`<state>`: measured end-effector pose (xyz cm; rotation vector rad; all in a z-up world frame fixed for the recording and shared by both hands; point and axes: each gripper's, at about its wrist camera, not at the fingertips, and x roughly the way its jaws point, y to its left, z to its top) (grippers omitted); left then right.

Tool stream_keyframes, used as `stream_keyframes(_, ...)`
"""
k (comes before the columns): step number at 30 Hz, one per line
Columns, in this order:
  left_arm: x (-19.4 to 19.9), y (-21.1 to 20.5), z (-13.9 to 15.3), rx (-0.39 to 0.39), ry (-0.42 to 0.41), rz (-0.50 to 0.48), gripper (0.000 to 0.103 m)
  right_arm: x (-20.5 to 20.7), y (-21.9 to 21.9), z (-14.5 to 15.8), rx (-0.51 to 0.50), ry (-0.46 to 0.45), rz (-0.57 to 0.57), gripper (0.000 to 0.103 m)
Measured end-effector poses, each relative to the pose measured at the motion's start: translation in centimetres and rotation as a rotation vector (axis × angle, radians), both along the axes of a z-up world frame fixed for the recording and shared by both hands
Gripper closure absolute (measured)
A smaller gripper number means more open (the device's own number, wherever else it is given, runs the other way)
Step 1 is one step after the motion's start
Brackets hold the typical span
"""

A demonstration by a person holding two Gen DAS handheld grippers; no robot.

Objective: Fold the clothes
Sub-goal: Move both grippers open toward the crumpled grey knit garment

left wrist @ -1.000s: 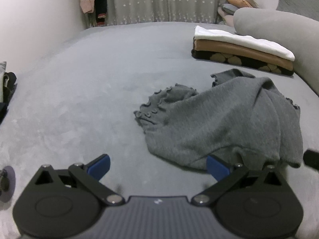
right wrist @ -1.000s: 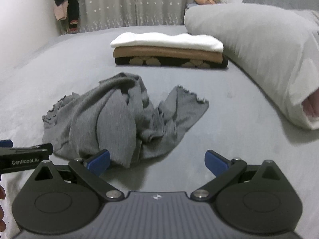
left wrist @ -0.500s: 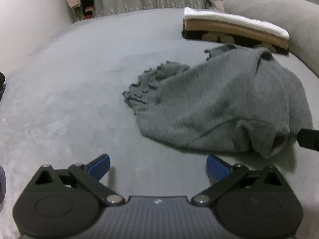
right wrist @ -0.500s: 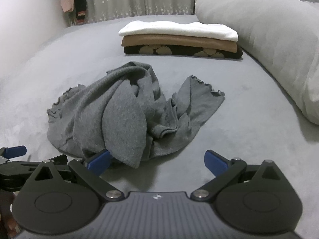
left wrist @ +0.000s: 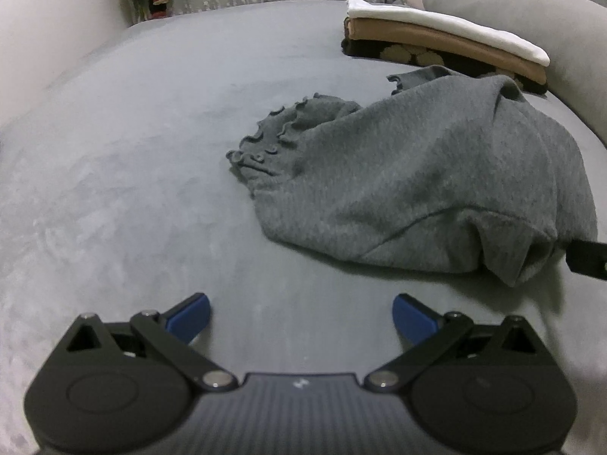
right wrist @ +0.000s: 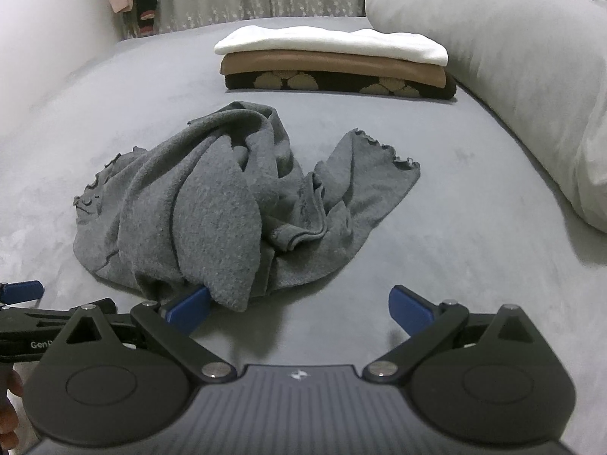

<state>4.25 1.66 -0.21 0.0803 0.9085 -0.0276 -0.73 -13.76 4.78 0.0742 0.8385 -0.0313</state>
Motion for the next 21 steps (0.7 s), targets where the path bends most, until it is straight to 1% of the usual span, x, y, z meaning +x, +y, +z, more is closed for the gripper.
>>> stream_keyframes(4,0.0,0.0,-0.1,0.0,0.012,-0.009,0.0,-0.1,0.1,0.1,-0.012,-0.002,0.005,0.0)
stream_keyframes(9,0.1,0.3,0.5,-0.033,0.032,-0.01,0.0,-0.3,0.2,0.2,-0.023,-0.003,0.005,0.0)
stream_keyframes(12,-0.4,0.6,1.4,-0.082,0.004,-0.013,0.0,-0.4,0.3,0.5,-0.028,-0.011,0.007,0.0)
stream_keyframes(16,-0.9,0.6,2.1,-0.08,-0.035,0.001,0.0,-0.8,0.6,1.0,-0.038,-0.026,0.015,0.0)
stream_keyframes(21,-1.1,0.8,2.7,-0.083,-0.055,0.035,0.0,-1.1,1.0,1.4,-0.045,-0.036,0.021,0.0)
